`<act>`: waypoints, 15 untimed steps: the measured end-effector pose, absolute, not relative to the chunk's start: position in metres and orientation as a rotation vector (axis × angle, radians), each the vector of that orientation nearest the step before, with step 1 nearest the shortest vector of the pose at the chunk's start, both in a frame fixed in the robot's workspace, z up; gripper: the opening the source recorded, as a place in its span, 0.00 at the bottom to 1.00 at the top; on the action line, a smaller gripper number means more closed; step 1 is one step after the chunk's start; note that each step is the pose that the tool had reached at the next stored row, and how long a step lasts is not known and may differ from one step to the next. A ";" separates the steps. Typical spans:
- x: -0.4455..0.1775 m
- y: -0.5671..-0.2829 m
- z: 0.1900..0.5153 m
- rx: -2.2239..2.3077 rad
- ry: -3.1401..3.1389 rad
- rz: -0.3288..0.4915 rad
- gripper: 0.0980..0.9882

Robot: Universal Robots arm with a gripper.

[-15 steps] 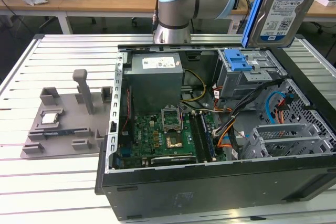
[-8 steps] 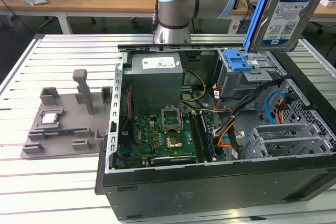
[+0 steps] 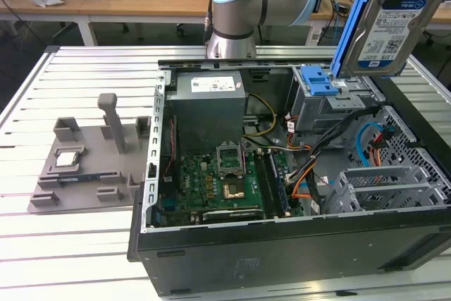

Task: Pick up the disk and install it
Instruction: 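Pick up the disk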

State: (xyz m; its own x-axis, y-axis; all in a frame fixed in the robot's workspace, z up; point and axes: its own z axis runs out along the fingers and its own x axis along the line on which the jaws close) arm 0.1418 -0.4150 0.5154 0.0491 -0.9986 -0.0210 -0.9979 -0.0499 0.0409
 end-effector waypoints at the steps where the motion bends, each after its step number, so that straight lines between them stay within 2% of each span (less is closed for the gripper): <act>1: 0.142 -0.416 0.515 2.264 -2.155 -0.068 0.30; 15: 0.142 -0.435 0.515 2.264 -2.155 -0.068 0.30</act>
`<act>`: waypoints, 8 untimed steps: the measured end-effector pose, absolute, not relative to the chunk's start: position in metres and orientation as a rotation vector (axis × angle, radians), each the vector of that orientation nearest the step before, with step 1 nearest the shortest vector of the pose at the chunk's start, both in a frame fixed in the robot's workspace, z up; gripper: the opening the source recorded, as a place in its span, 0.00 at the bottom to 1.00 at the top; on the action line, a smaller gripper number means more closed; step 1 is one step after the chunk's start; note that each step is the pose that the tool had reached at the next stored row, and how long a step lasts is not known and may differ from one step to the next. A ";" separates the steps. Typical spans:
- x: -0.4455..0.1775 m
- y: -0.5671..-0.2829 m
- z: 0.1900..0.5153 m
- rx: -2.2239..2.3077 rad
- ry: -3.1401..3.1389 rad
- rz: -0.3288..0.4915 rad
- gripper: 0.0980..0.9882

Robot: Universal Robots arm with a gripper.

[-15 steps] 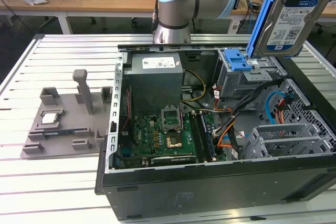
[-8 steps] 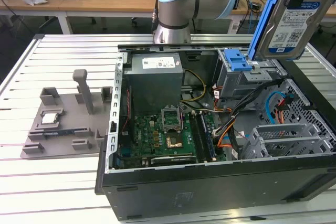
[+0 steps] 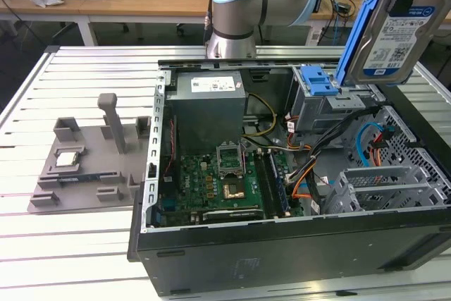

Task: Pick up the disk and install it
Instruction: 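Pick up the disk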

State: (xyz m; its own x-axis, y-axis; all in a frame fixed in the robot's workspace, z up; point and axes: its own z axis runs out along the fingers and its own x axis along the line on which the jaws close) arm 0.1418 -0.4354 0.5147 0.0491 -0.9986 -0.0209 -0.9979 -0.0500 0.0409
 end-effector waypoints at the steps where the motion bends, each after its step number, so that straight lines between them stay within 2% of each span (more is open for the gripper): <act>1: 0.142 -0.437 0.515 2.264 -2.155 -0.068 0.30; 8: 0.142 -0.447 0.514 2.264 -2.155 -0.068 0.30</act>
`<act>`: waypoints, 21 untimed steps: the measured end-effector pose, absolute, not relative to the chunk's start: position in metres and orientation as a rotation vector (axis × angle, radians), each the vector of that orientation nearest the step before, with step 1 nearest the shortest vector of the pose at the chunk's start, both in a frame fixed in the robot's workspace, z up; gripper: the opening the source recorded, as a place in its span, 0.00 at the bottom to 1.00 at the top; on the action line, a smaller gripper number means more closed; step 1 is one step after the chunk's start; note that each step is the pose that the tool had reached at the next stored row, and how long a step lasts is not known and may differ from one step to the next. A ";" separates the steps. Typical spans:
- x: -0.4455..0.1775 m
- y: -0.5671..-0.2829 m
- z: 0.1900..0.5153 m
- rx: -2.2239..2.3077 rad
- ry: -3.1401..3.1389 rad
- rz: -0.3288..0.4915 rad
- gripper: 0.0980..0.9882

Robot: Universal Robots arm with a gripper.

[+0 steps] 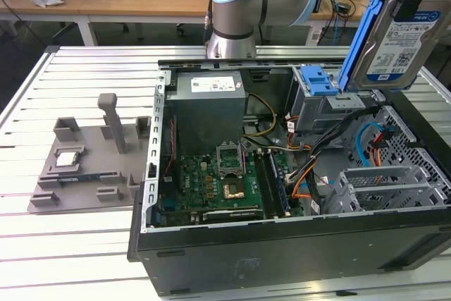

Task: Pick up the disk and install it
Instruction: 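Pick up the disk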

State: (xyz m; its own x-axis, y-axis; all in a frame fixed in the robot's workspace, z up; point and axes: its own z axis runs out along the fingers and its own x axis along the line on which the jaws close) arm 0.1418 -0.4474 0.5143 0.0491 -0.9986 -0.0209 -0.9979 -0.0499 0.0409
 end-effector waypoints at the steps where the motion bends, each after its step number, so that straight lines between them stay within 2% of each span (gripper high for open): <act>1: 0.142 -0.449 0.514 2.264 -2.155 -0.068 0.30; 21: 0.142 -0.502 0.513 2.264 -2.155 -0.068 0.30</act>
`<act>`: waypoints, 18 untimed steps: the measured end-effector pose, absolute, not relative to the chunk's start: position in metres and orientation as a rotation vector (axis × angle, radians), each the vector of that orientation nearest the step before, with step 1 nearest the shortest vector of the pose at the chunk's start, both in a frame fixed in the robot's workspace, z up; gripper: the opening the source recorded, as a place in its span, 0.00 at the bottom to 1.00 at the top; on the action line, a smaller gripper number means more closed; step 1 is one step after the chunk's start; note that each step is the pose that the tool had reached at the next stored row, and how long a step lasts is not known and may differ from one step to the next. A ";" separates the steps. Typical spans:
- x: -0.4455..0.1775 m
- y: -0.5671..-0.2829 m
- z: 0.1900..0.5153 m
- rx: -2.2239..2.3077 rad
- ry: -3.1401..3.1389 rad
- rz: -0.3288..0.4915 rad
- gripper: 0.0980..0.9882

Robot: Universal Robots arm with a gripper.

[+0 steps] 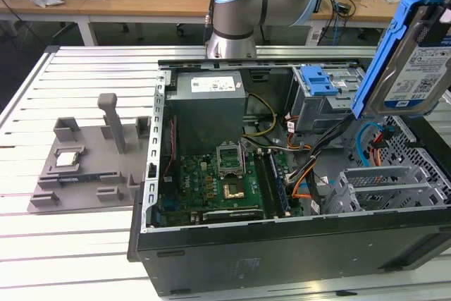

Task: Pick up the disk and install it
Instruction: 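Pick up the disk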

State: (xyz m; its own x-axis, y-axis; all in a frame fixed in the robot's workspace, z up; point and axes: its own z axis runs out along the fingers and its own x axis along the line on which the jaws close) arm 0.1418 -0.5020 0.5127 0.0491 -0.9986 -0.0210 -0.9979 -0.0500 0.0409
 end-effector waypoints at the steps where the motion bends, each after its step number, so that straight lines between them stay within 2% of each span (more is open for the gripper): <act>1: 0.142 -0.504 0.513 2.264 -2.155 -0.068 0.30; 18: 0.142 -0.539 0.511 2.264 -2.155 -0.068 0.30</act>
State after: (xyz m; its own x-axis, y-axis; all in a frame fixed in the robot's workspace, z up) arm 0.1418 -0.5386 0.5113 0.0491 -0.9986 -0.0209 -0.9979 -0.0499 0.0409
